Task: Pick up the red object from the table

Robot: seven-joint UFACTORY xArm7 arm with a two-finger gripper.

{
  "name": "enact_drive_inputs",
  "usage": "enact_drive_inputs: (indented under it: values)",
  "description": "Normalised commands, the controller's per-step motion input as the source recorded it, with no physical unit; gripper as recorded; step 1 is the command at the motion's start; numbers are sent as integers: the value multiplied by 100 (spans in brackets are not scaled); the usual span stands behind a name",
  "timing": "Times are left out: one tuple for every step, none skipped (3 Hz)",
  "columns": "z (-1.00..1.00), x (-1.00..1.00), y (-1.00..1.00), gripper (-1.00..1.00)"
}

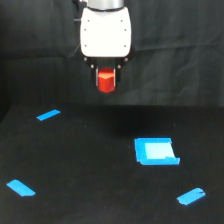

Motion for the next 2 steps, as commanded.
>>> enact_drive_inputs:
  values:
    - [27, -1, -1, -98]
    - [28, -8, -5, -99]
